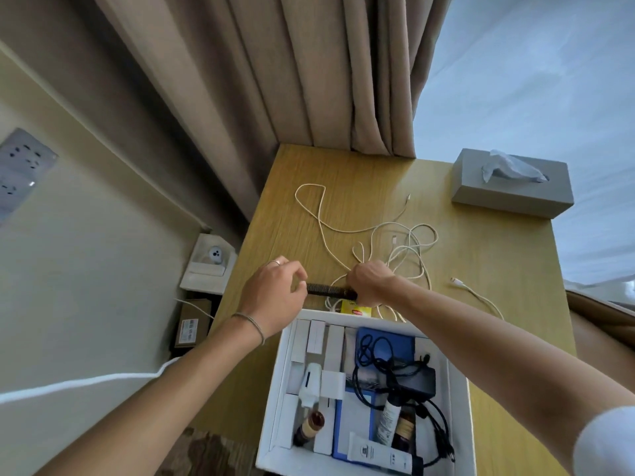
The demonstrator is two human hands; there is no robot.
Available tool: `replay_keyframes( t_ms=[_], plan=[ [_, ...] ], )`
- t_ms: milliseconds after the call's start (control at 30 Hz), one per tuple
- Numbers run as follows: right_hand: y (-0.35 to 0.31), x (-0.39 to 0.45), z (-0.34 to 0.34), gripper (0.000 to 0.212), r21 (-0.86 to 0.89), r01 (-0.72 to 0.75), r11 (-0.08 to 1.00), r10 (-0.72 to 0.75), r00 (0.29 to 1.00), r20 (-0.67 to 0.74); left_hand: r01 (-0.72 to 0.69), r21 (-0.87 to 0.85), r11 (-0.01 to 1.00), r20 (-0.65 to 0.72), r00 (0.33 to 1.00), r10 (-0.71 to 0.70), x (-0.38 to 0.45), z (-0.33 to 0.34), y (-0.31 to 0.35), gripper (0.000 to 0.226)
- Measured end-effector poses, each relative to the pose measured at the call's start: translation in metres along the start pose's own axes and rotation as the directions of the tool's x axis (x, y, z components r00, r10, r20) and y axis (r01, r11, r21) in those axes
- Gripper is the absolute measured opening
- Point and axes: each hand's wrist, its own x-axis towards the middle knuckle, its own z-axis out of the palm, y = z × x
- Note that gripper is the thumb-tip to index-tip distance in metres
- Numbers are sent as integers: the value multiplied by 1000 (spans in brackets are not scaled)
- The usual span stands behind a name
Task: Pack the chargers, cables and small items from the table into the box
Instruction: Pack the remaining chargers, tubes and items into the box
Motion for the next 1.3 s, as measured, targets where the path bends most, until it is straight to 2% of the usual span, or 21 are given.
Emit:
replay_keyframes(
  t_ms=[100,267,400,500,567,633,733,900,1000,1133,1233,1300],
  plan=[
    [6,-1,1,10,66,-5,998,7,1000,-24,-1,-32,999,30,1000,2,4,3,0,11],
    [24,-13,-7,15,378,-76,923,115,990,-80,-45,-60,997,116,992,52,16,10,7,14],
    [44,-31,-14,9,701,-118,703,287,949,-128,-79,-40,996,274,958,87,32,31,25,16],
    [55,-49,-15,9,879,-95,467,386,916,-106,19,-95,995,430,902,24,53,51,38,11],
    [58,-60,-17,7,933,-69,353,413,906,-89,59,-108,992,516,856,5,68,66,44,10],
    [59,-69,-18,6,955,-66,288,434,899,-68,4,-38,999,584,812,19,81,81,47,23],
    [57,-80,-17,7,967,-76,242,446,894,-41,-102,90,991,666,746,16,94,100,51,54],
    [52,-92,-10,5,975,-81,208,479,877,-29,-120,271,955,678,729,-100,108,124,66,106],
    [51,-97,-6,5,977,-93,191,487,874,-12,-191,364,912,665,738,-111,108,132,75,120],
    [51,-100,-3,9,969,-111,219,488,873,-10,-254,362,897,682,728,-69,104,132,73,107],
    [50,-103,-4,9,972,-110,207,483,876,-4,-155,268,951,698,712,-81,105,131,68,84],
    [49,-105,-4,10,975,-105,195,483,876,-3,-70,185,980,683,726,-77,107,130,64,59]
  ],
)
